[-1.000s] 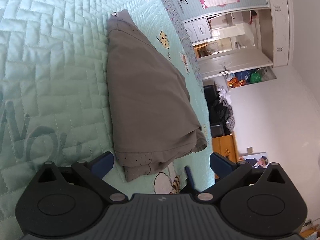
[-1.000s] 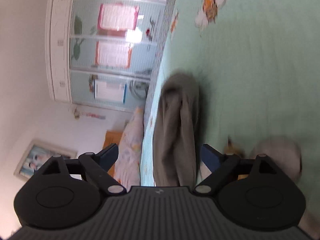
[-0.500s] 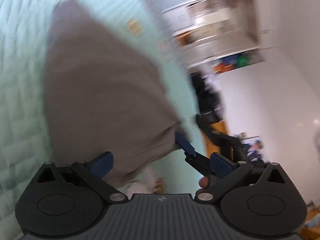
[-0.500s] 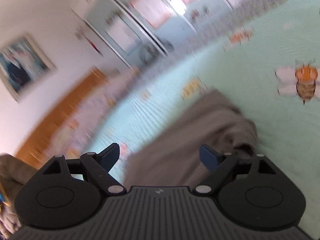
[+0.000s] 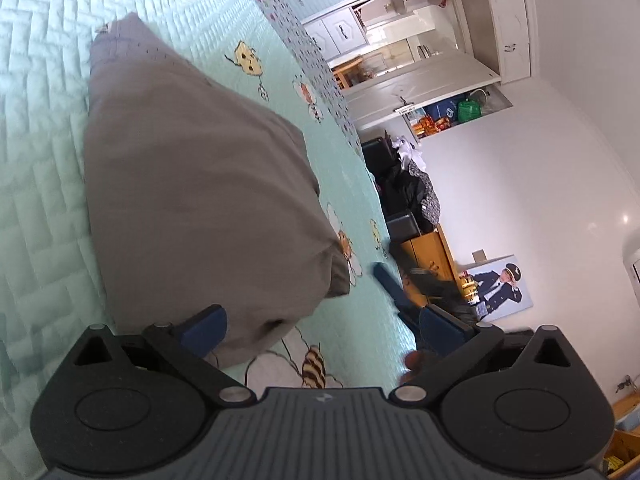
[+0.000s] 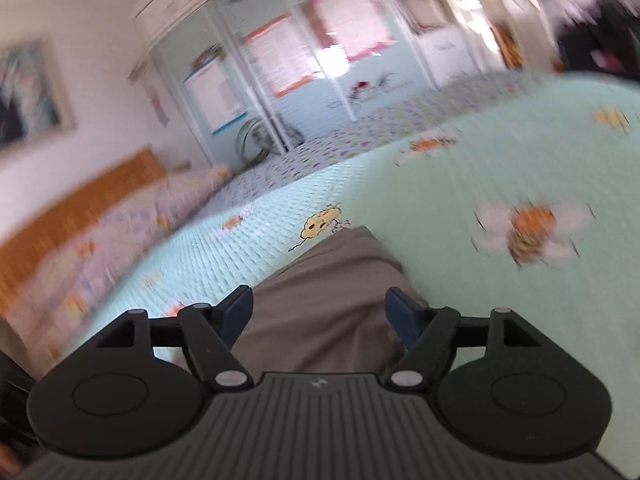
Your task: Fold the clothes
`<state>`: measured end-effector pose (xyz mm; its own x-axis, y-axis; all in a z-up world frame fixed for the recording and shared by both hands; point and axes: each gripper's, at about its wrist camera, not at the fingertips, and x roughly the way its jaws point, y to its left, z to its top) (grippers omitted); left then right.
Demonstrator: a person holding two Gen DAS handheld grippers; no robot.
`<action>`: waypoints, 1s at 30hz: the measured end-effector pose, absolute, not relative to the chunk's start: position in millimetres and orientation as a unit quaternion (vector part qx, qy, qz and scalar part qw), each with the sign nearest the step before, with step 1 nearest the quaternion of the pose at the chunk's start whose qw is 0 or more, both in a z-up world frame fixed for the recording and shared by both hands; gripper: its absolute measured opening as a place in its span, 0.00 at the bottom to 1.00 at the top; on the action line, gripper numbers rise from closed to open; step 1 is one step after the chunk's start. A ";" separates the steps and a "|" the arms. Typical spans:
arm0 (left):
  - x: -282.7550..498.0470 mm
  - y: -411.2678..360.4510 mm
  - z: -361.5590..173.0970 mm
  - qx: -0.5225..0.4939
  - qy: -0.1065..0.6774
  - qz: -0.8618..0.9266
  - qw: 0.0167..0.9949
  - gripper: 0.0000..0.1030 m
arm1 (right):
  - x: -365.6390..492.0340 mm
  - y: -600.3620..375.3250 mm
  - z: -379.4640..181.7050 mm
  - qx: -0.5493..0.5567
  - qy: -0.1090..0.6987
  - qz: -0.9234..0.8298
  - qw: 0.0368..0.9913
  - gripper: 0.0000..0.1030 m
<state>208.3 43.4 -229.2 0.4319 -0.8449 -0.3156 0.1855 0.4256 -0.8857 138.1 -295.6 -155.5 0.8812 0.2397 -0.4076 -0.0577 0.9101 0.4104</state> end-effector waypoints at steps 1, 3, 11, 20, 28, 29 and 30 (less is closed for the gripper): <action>209.1 44.9 -229.3 -0.410 0.407 -0.343 0.741 0.99 | 151.1 -297.0 -165.7 0.194 0.266 0.076 0.941 0.73; 205.9 51.0 -231.1 -0.417 0.407 -0.338 0.739 0.99 | 166.6 -303.5 -184.9 0.195 0.320 0.056 0.926 0.63; 200.6 56.7 -241.7 -0.434 0.413 -0.332 0.728 0.99 | 86.7 -330.3 -195.6 0.312 0.215 0.019 0.925 0.60; 194.2 63.8 -233.8 -0.433 0.409 -0.328 0.733 0.99 | 109.5 -341.7 -260.1 0.627 0.151 0.031 0.764 0.48; 196.0 57.6 -238.4 -0.439 0.419 -0.326 0.725 0.99 | 128.7 -342.7 -272.4 0.659 0.165 0.005 0.734 0.02; 196.3 58.0 -238.2 -0.439 0.419 -0.325 0.726 0.99 | 128.8 -342.5 -271.6 0.658 0.169 -0.002 0.734 0.01; 196.5 58.9 -238.1 -0.439 0.418 -0.323 0.726 0.99 | 126.6 -342.0 -269.3 0.655 0.170 -0.008 0.736 0.01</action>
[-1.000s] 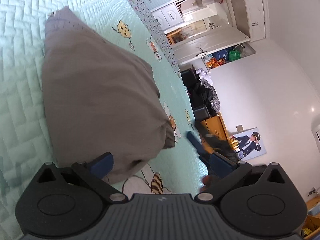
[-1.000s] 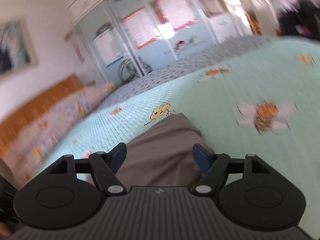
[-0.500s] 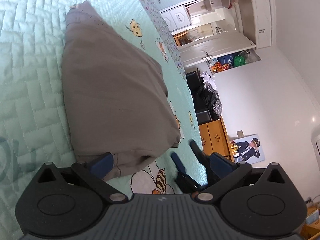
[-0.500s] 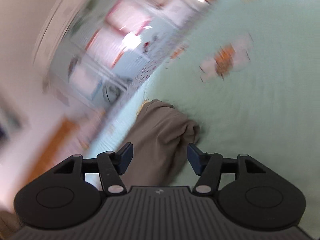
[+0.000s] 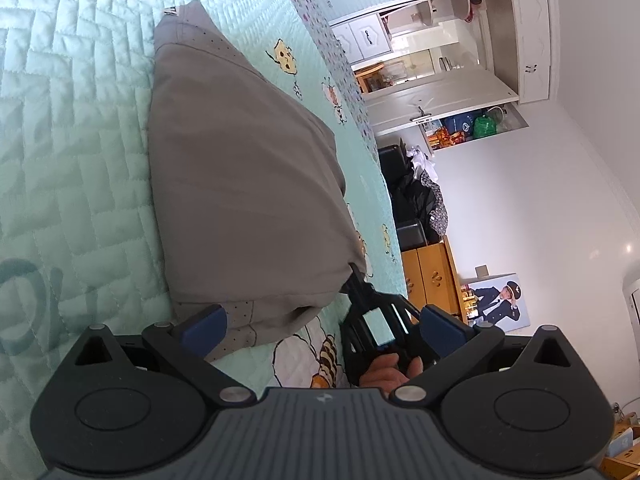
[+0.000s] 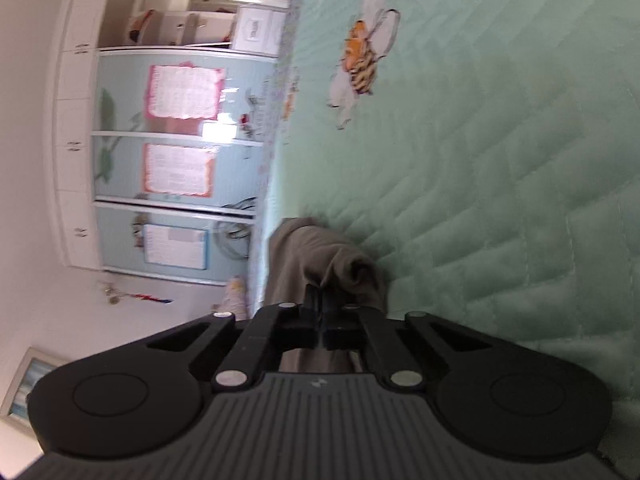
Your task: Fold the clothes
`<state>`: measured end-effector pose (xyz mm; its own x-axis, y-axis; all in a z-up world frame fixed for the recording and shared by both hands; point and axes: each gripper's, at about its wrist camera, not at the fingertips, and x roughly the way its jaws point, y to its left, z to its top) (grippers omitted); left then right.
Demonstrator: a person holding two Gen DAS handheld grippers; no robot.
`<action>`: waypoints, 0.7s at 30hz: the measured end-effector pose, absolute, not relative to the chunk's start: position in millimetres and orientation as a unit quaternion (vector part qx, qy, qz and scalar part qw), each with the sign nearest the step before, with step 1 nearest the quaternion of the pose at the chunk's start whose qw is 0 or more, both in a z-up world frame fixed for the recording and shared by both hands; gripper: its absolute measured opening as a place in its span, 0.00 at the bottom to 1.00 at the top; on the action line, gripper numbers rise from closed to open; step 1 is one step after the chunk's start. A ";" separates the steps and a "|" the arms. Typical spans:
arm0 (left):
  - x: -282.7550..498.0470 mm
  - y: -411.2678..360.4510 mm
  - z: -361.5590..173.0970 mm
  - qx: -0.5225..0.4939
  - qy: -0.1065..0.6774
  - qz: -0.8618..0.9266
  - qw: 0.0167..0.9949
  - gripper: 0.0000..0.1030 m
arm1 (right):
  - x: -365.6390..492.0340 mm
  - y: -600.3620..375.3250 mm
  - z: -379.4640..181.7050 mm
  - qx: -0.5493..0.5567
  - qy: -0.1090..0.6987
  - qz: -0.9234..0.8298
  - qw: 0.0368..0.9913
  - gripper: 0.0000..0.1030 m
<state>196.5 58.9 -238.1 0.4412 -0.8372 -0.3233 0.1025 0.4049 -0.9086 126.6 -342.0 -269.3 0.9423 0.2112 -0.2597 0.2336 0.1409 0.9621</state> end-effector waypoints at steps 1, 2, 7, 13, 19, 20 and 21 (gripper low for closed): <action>197.1 59.8 -237.7 -0.440 0.417 -0.322 0.727 0.99 | 119.0 -343.8 -267.4 0.652 0.166 -0.013 0.740 0.01; 197.7 60.4 -237.3 -0.442 0.416 -0.321 0.727 0.99 | 108.4 -347.9 -266.8 0.649 0.161 -0.019 0.743 0.01; 199.6 58.5 -240.3 -0.447 0.419 -0.320 0.723 0.99 | 71.2 -362.6 -270.5 0.642 0.137 -0.057 0.752 0.01; 197.6 51.9 -228.5 -0.433 0.404 -0.337 0.732 0.99 | 98.2 -361.6 -253.1 0.637 0.115 -0.012 0.762 0.07; 215.8 45.8 -220.0 -0.441 0.392 -0.344 0.731 0.99 | 156.6 -345.6 -205.2 0.554 0.146 0.068 0.817 0.33; 219.4 42.6 -219.8 -0.440 0.392 -0.345 0.730 0.99 | 170.3 -345.7 -208.4 0.550 0.162 0.070 0.816 0.34; 222.1 39.4 -220.1 -0.440 0.395 -0.345 0.729 0.99 | 182.2 -347.6 -214.3 0.547 0.179 0.065 0.815 0.34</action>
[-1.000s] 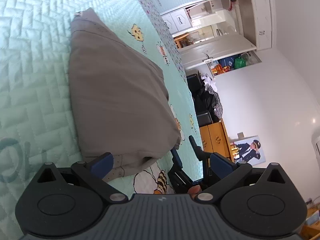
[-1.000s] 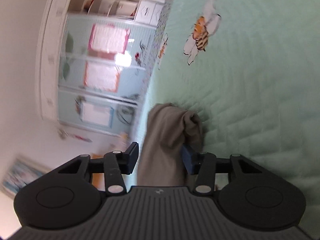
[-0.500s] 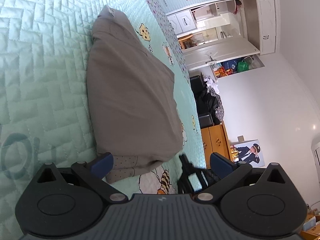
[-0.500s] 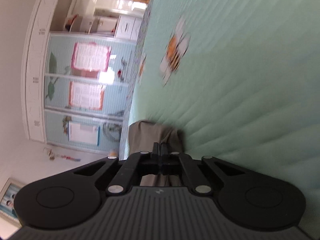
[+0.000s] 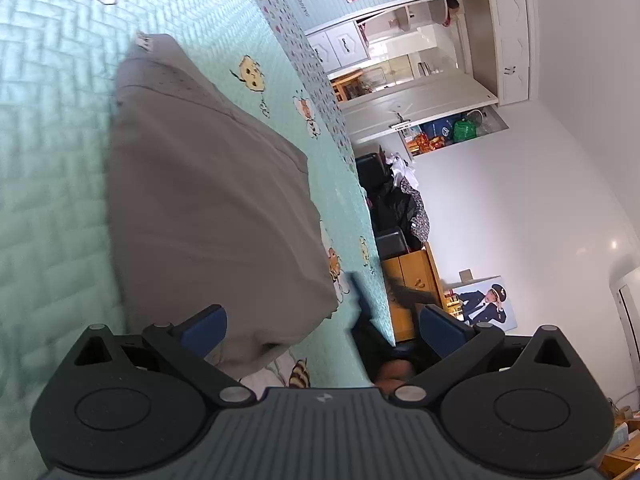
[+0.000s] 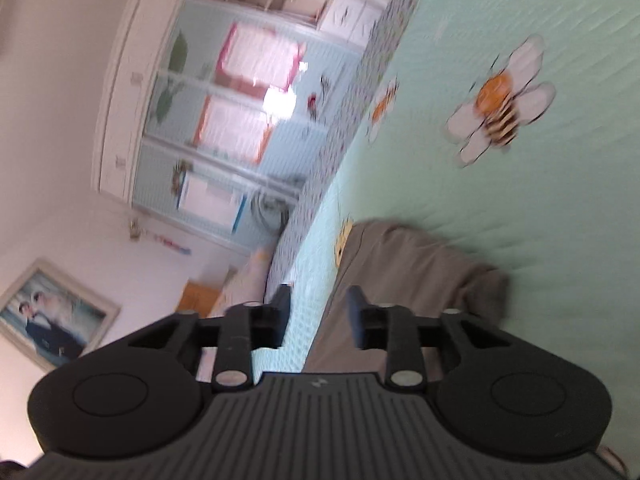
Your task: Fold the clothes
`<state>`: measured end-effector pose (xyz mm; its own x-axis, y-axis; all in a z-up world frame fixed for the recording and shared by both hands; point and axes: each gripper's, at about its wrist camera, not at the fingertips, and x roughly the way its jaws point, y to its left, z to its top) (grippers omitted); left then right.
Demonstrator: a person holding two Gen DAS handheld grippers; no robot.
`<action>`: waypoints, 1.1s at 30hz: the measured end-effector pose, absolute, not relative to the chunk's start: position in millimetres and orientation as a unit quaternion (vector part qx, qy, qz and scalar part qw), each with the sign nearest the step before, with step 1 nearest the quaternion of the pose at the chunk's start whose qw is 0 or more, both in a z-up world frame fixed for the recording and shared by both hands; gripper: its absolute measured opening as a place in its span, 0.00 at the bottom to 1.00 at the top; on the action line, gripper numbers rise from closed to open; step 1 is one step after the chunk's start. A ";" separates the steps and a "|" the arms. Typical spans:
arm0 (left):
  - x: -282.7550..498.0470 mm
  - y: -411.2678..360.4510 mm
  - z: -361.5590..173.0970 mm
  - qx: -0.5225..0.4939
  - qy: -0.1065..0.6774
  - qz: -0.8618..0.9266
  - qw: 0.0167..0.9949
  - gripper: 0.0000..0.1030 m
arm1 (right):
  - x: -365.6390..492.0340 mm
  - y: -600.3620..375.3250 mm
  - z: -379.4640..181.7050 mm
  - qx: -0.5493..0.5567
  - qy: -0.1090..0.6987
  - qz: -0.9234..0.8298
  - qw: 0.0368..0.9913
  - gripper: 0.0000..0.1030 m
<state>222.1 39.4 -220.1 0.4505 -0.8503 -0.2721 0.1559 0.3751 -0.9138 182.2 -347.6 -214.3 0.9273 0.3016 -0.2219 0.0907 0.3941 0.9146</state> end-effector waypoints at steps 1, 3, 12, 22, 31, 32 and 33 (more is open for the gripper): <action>223.5 36.5 -220.8 -0.440 0.397 -0.347 0.727 0.99 | 189.7 -351.2 -223.5 0.541 0.205 0.043 0.815 0.34; 224.6 32.4 -224.8 -0.436 0.402 -0.355 0.723 0.99 | 191.6 -362.1 -246.8 0.533 0.254 -0.016 0.807 0.04; 231.2 23.6 -249.1 -0.445 0.418 -0.356 0.707 0.99 | 210.1 -340.0 -184.7 0.472 0.170 0.055 0.864 0.48; 234.4 25.1 -260.0 -0.420 0.414 -0.367 0.719 0.99 | 319.6 -397.6 -248.8 0.592 0.216 0.005 0.777 0.35; 234.3 22.7 -263.3 -0.414 0.409 -0.378 0.720 0.99 | 383.5 -351.0 -241.2 0.514 0.269 0.073 0.811 0.47; 233.4 22.3 -261.8 -0.412 0.409 -0.378 0.721 0.99 | 389.2 -356.1 -241.1 0.508 0.270 0.052 0.816 0.34; 232.2 22.2 -259.4 -0.409 0.408 -0.380 0.723 0.99 | 391.7 -360.5 -238.8 0.516 0.263 0.032 0.814 0.22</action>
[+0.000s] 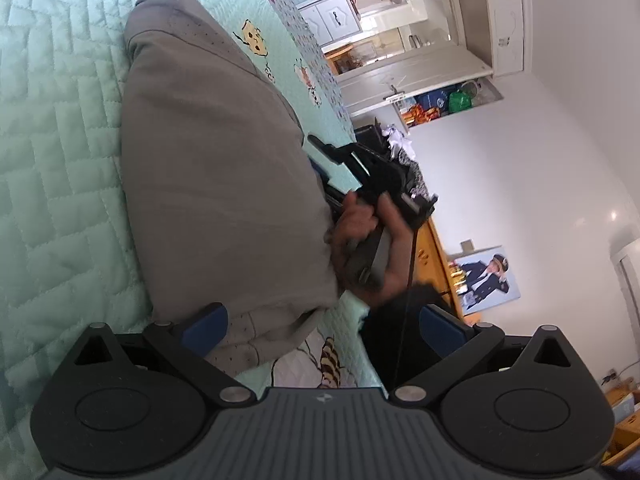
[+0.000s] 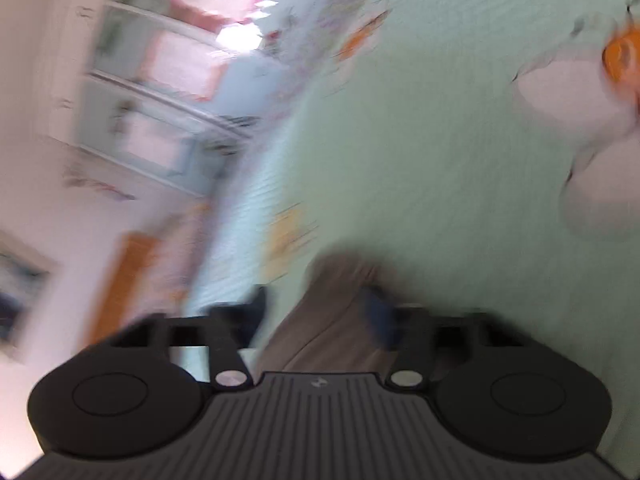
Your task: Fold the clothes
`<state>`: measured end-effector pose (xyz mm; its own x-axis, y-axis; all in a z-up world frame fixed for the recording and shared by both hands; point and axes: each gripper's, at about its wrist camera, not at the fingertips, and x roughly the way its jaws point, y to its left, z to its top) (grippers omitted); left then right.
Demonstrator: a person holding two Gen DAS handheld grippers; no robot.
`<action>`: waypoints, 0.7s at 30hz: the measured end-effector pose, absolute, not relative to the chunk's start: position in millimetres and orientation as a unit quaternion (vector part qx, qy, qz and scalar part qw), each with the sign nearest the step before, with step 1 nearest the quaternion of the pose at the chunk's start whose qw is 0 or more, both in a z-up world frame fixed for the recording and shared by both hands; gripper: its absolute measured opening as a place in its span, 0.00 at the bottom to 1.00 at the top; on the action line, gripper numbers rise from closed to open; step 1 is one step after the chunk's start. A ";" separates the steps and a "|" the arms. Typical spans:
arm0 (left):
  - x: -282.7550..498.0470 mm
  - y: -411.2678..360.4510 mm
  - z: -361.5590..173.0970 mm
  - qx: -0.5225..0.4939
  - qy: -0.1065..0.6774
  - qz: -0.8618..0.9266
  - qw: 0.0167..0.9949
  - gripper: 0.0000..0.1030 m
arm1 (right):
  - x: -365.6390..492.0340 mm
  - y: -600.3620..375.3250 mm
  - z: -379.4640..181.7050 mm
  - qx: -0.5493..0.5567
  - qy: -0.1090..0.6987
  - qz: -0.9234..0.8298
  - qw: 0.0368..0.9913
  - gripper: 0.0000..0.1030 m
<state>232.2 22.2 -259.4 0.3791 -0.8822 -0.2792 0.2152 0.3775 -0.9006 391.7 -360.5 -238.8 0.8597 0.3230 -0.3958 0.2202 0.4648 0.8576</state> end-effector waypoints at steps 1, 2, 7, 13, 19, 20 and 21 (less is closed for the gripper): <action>232.3 22.1 -256.6 -0.408 0.404 -0.381 0.724 0.99 | 394.3 -364.9 -236.4 0.524 0.256 0.011 0.812 0.36; 234.0 22.1 -253.1 -0.410 0.396 -0.384 0.726 0.99 | 391.5 -362.1 -229.9 0.525 0.244 0.016 0.815 0.42; 243.5 23.1 -240.0 -0.421 0.363 -0.392 0.733 0.99 | 386.0 -310.3 -213.7 0.479 0.271 0.128 0.825 0.73; 247.4 26.7 -241.8 -0.427 0.369 -0.372 0.738 0.99 | 416.1 -352.4 -232.2 0.558 0.250 0.049 0.790 0.56; 259.2 31.0 -243.0 -0.435 0.361 -0.354 0.745 0.99 | 329.9 -334.1 -218.3 0.511 0.249 0.139 0.811 0.75; 261.0 28.8 -244.8 -0.435 0.369 -0.349 0.743 0.99 | 322.2 -343.3 -228.8 0.509 0.255 0.126 0.813 0.73; 262.8 25.8 -246.8 -0.432 0.381 -0.345 0.741 0.99 | 314.5 -352.5 -239.3 0.506 0.261 0.114 0.814 0.55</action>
